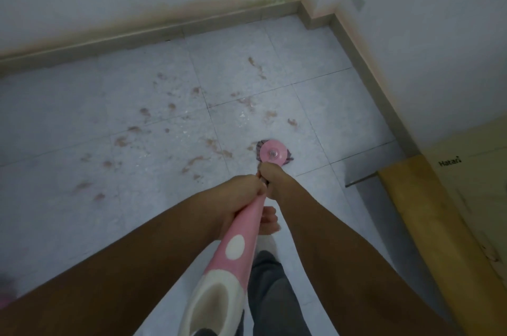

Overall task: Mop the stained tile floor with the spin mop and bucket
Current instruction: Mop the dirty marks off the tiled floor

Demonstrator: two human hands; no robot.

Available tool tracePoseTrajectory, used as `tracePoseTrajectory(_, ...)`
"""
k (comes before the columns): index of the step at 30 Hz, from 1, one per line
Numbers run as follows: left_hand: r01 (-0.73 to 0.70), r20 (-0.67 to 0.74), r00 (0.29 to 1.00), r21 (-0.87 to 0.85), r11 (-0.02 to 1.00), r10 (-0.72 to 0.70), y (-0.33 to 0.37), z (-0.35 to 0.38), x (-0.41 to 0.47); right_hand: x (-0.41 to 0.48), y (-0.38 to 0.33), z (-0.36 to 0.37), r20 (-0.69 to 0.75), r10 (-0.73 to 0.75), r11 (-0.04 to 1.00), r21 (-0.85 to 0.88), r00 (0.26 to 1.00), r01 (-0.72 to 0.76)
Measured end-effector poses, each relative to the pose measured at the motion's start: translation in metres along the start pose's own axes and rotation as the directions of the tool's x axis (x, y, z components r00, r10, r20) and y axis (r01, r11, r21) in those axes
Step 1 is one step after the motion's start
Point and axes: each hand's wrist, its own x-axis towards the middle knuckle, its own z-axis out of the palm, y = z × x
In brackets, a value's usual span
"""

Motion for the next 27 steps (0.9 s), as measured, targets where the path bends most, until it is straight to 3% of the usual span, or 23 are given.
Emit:
tracePoseTrajectory(6,0.040,-0.024,0.999,-0.075,0.996,-0.041,-0.061,-0.021,0.001,0.002,0.055,0.017,-0.009,-0.015,0.986,0.164,1.000,0.016)
tracePoseTrajectory(10,0.016,0.057,0.998,-0.227,0.974,-0.004,-0.068,-0.024,0.013,0.027,0.058,0.017,-0.012,-0.016,0.957,0.289,1.000,0.019)
tracePoseTrajectory(20,-0.035,0.059,0.997,-0.264,0.964,0.053,0.041,0.001,0.101,0.132,-0.071,-0.005,0.002,-0.011,0.963,0.269,1.000,0.010)
tracePoseTrajectory(27,0.002,0.045,0.999,-0.291,0.957,0.012,0.102,0.016,0.147,0.190,-0.132,-0.011,0.004,0.017,0.992,0.126,1.000,-0.017)
